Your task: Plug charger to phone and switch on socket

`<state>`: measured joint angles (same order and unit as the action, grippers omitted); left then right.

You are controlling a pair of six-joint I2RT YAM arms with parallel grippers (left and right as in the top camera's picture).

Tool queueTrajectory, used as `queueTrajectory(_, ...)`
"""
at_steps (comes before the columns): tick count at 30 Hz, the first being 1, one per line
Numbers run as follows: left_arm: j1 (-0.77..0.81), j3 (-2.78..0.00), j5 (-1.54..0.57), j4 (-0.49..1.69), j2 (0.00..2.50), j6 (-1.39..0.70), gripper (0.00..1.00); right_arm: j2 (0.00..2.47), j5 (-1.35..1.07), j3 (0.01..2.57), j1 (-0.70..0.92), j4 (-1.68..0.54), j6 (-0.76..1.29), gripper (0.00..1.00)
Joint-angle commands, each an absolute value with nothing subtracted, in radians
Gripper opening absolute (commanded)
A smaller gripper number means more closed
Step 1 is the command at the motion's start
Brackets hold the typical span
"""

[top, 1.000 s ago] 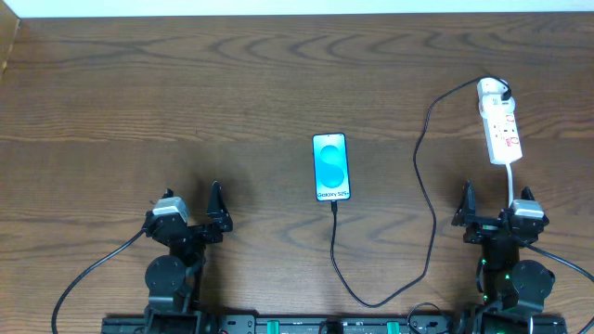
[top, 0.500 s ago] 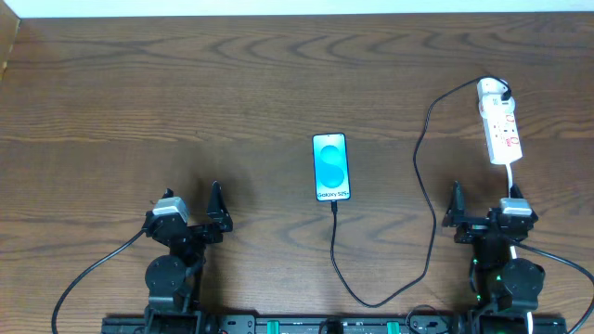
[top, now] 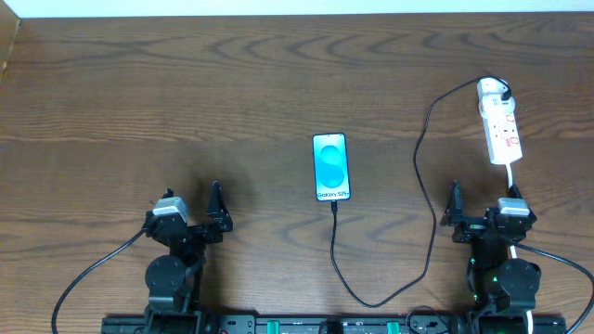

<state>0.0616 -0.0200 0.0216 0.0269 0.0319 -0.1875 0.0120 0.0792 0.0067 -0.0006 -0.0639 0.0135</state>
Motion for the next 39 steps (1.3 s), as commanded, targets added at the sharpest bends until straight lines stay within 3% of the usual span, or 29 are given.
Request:
queueTrajectory(1, 0.057, -0.004, 0.038, 0.071, 0.023, -0.197, 0.93, 0.005, 0.095, 0.006, 0.009, -0.068, 0.002, 0.99)
queueTrajectory(39, 0.057, -0.004, 0.038, 0.071, 0.023, -0.197, 0.93, 0.005, 0.076, 0.006, 0.008, -0.068, 0.002, 0.99)
